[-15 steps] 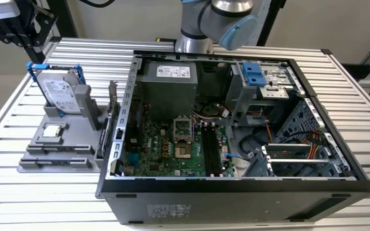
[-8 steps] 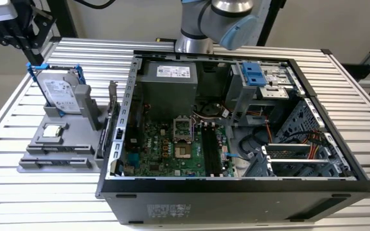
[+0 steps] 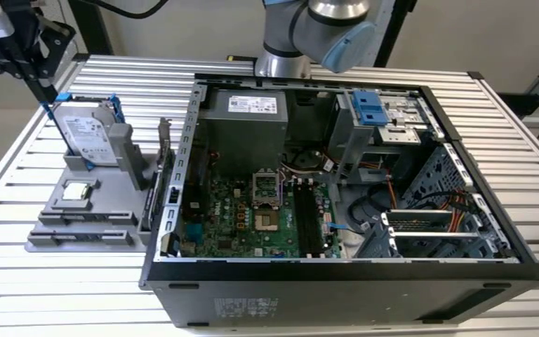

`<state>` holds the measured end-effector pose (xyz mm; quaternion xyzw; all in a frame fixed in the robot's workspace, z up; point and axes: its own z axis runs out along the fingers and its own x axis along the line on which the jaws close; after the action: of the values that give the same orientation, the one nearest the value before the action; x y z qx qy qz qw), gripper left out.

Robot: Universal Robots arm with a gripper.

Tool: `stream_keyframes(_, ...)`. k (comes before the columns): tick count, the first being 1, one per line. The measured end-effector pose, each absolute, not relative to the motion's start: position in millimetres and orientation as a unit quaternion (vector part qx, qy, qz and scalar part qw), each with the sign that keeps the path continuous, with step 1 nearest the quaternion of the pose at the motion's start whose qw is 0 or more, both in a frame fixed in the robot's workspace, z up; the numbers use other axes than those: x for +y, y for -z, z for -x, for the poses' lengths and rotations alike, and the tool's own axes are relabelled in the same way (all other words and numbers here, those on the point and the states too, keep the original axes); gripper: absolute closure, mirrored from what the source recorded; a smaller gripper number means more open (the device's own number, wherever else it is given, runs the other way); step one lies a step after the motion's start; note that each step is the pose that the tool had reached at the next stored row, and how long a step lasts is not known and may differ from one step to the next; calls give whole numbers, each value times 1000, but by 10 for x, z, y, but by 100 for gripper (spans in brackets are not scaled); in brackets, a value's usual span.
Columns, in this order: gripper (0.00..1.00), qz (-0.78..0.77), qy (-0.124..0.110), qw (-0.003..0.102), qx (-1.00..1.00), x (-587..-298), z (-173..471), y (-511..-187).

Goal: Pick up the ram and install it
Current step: 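Reach for the ram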

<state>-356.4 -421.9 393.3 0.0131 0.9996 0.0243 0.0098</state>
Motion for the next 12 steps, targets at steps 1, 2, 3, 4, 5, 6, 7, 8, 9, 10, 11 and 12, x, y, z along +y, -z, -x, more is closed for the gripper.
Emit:
stream_keyframes(1, 100, -13, -24, 10, 1000, -4236, 3568, -3933)
stream_keyframes(2, 100, -13, -24, 10, 1000, -4253, 3572, -3933)
stream_keyframes(3, 100, -13, -24, 10, 1000, -4270, 3577, -3933)
stream_keyframes(4, 100, -13, -24, 10, 1000, -4288, 3581, -3933)
stream_keyframes(5, 100, -13, -24, 10, 1000, -4306, 3584, -3933)
stream_keyframes(6, 100, -13, -24, 10, 1000, -4323, 3588, -3932)
stream_keyframes(7, 100, -13, -24, 10, 1000, -4341, 3591, -3932)
stream_keyframes(8, 100, -13, -24, 10, 1000, -4361, 3593, -3932)
stream_keyframes(9, 100, -13, -24, 10, 1000, -4382, 3594, -3931)
stream_keyframes(10, 100, -13, -24, 10, 1000, -4405, 3596, -3931)
stream_keyframes(11, 100, -13, -24, 10, 1000, -4429, 3597, -3931)
stream_keyframes(12, 100, -13, -24, 10, 1000, -4453, 3598, -3931)
